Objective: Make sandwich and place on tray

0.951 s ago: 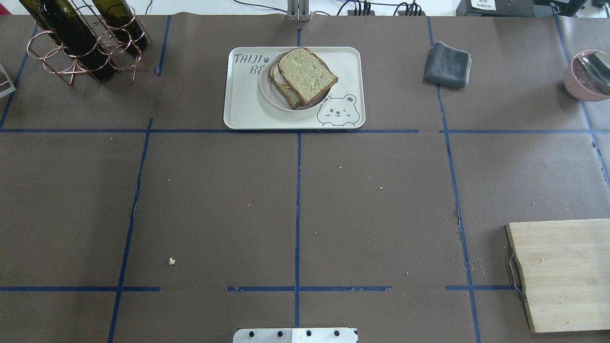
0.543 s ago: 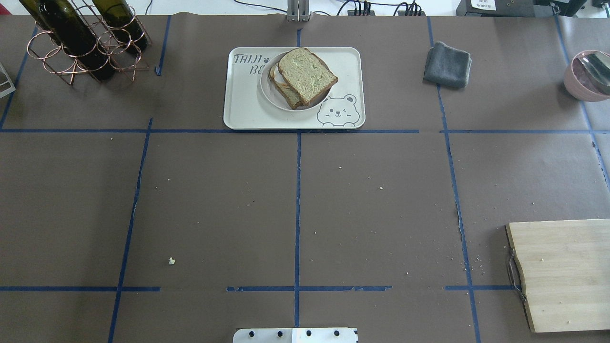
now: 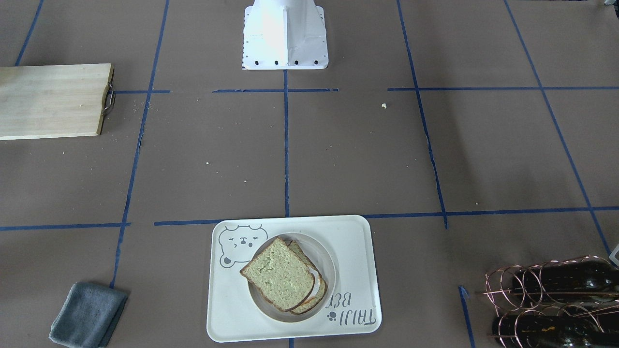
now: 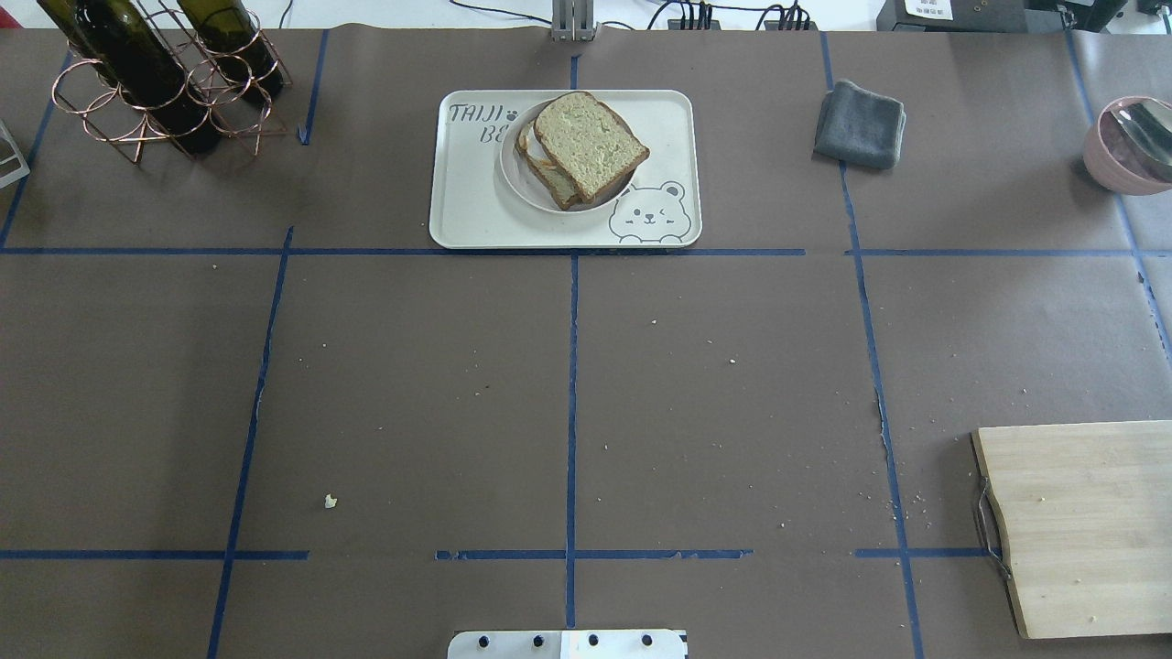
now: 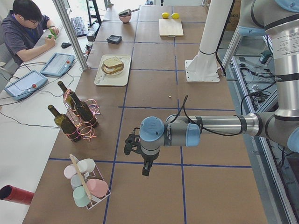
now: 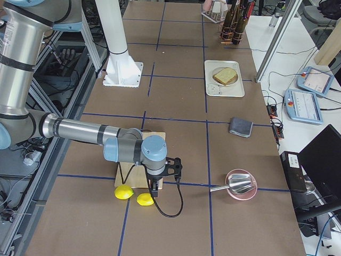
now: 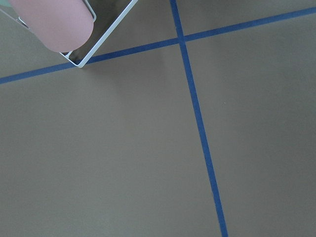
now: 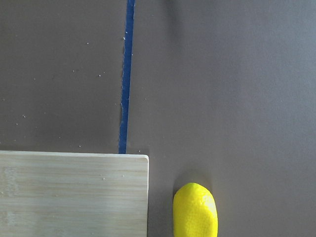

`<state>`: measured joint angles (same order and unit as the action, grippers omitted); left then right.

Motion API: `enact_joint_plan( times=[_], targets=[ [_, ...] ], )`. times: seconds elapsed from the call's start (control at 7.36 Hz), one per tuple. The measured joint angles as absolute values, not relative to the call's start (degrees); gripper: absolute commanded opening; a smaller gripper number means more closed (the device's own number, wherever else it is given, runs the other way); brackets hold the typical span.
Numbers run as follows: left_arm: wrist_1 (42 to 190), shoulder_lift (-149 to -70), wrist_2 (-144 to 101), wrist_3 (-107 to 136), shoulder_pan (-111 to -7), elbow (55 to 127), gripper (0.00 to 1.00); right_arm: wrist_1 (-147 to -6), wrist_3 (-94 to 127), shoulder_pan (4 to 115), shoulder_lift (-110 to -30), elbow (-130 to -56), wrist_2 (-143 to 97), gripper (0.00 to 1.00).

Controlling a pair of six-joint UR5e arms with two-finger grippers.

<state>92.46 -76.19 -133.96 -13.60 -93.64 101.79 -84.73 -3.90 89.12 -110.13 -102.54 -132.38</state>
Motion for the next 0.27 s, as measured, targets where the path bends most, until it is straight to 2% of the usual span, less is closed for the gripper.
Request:
enact_joint_plan(
  times=[0.27],
  targets=[
    [92.53,-76.02,-133.83,-13.4,-93.71,101.69,1.0,-84.73,-3.87,89.12,-110.1,-102.77,-132.35,1.0]
  ],
)
